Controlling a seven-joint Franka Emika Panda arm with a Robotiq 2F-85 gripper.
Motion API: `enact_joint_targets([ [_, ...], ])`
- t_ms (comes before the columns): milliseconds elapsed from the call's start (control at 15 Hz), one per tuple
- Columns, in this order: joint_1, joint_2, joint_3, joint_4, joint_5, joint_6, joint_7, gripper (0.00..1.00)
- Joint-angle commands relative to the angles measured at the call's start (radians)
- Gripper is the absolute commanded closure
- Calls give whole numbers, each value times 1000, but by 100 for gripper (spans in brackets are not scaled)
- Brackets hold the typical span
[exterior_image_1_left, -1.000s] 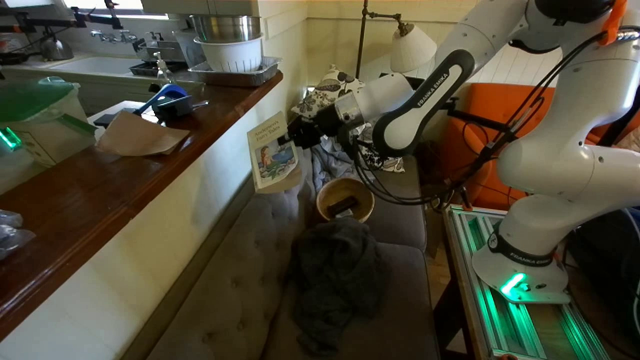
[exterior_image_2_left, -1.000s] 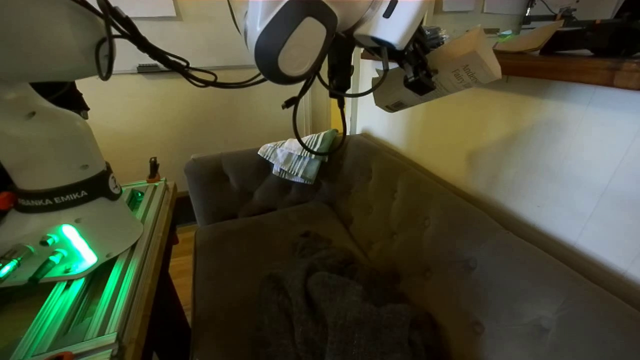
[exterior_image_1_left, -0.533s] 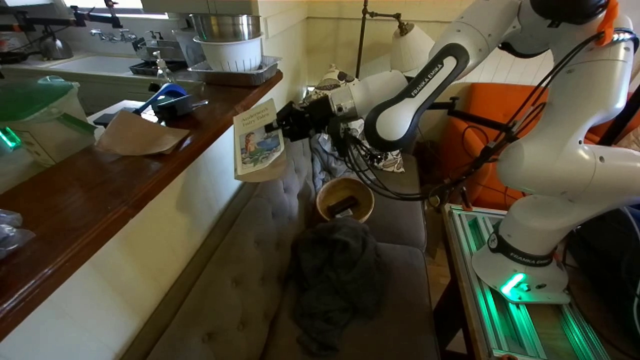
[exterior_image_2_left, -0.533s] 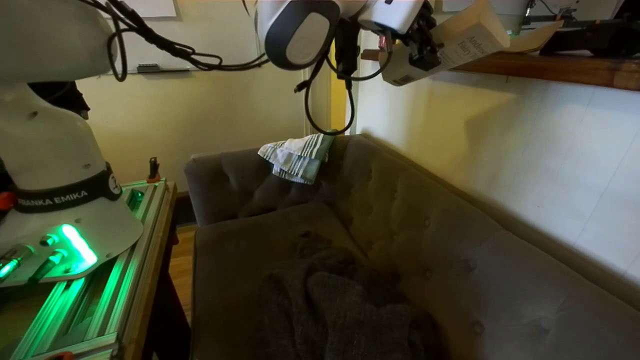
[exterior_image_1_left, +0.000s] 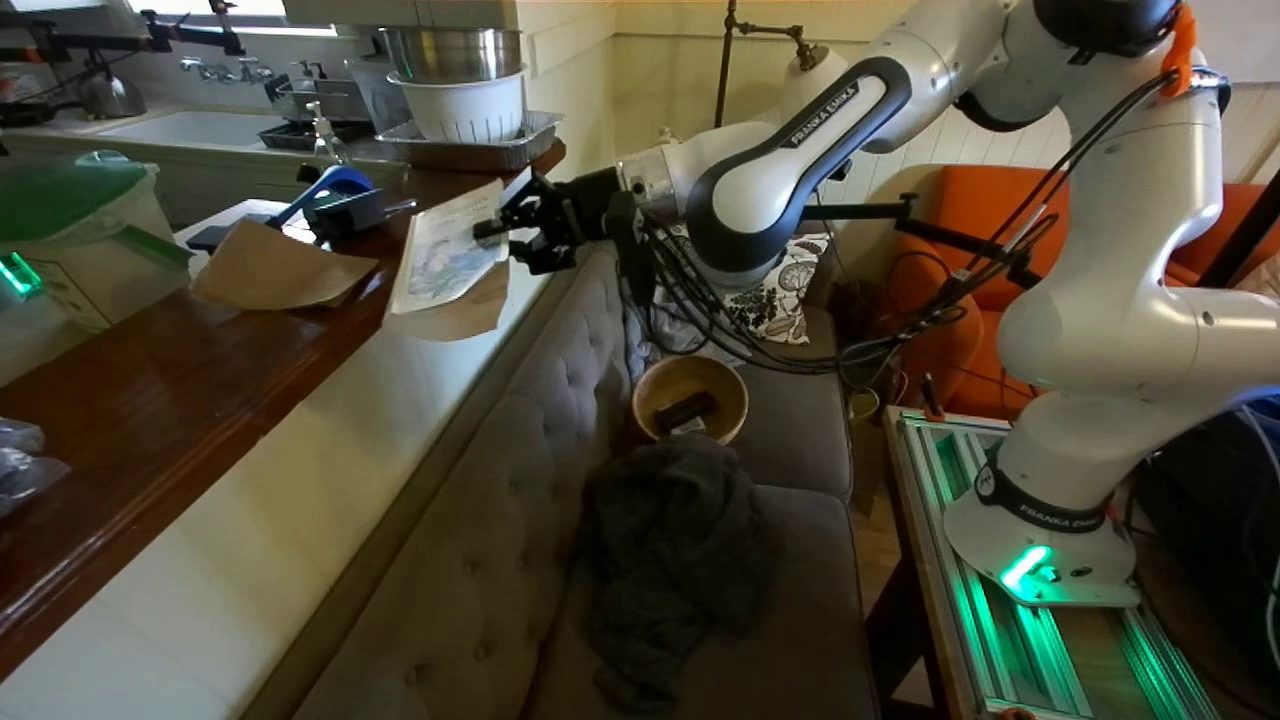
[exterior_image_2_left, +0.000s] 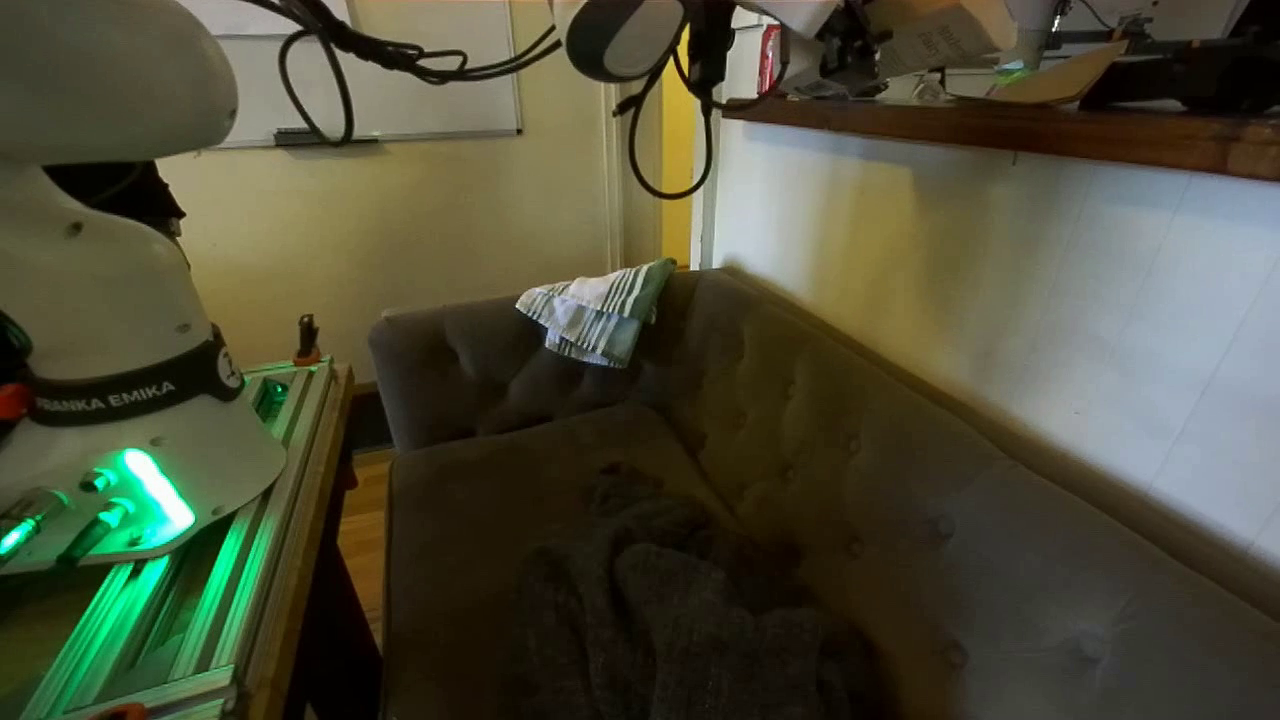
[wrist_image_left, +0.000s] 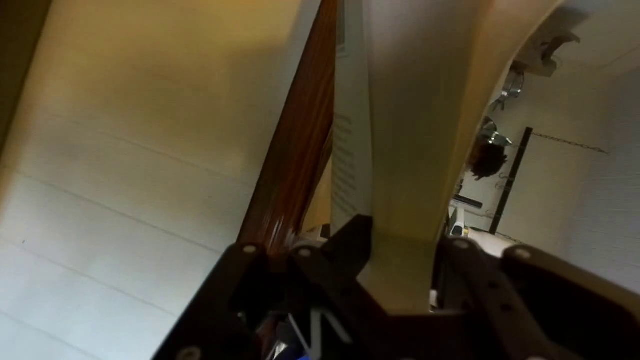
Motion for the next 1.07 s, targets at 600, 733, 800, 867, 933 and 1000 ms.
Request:
enact_joint_targets([
  [600,310,74,-31,165,133,17,50,73],
  [733,309,79,-34,167,133,17,50,93],
  [800,359,87,-63,188,148,83,54,93],
  [867,408,81,-99,208,166,150,57,93],
  [933,452,85,-130,225,171,200,66,93],
  [1000,491,84,-160,239,180,243,80,93],
])
